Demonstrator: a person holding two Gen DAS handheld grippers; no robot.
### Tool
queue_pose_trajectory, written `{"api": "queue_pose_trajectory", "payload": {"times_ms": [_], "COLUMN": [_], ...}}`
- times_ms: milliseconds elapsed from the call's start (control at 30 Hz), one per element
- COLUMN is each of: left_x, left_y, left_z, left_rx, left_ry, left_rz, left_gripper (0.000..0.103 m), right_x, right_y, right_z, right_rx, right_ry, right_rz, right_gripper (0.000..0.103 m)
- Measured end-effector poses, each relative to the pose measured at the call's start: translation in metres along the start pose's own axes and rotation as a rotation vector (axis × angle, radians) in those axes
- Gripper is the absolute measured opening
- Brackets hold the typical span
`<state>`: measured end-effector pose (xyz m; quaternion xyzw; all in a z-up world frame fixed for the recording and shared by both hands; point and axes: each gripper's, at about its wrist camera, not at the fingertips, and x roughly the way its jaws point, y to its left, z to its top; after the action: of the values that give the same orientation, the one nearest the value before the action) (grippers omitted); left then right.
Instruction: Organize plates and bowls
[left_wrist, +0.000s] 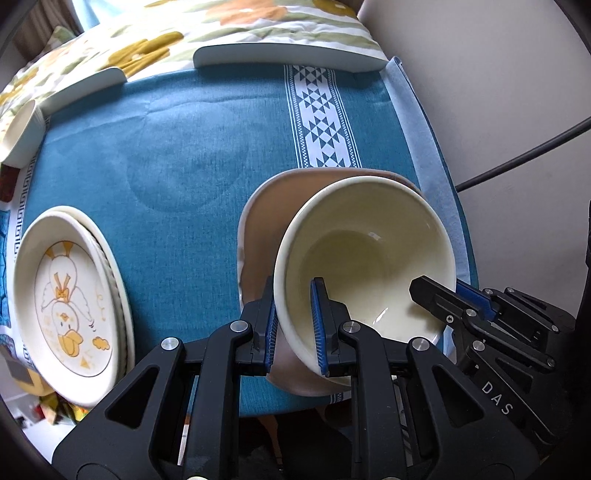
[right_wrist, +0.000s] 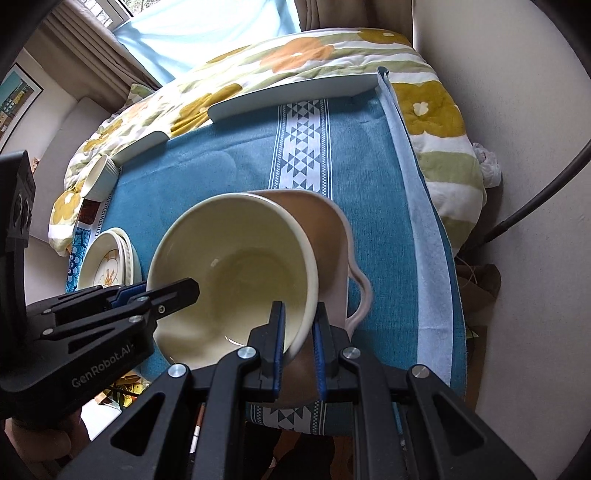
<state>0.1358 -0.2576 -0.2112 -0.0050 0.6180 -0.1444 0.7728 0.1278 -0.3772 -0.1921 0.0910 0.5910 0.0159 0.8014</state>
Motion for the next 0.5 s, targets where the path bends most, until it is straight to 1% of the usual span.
{"api": "queue_pose_trajectory", "payload": {"times_ms": [233,367,500], "left_x": [0.013,0.018,0.018], "left_y": [-0.004,-0.005,-0.010], "left_z": [0.003,0.002,0.002], "left_rx": [0.042,0.061,0.101], "left_ry": [0.018,0.023,0.006], "left_rz": [0.051,0.066,0.106], "left_gripper": [0.015,0.015,0.015], "right_x": [0.006,0.007,0.008], "right_y": [-0.002,-0.001,-0.003], "right_z": [0.000,-0.001,-0.002], "right_rx": [-0.004,-0.002,0.007], "right_ry": [0.004,0.004,0.005], "right_rz": [-0.005,-0.009,-0.005], "right_gripper": [0.013,0.013,0.013]}}
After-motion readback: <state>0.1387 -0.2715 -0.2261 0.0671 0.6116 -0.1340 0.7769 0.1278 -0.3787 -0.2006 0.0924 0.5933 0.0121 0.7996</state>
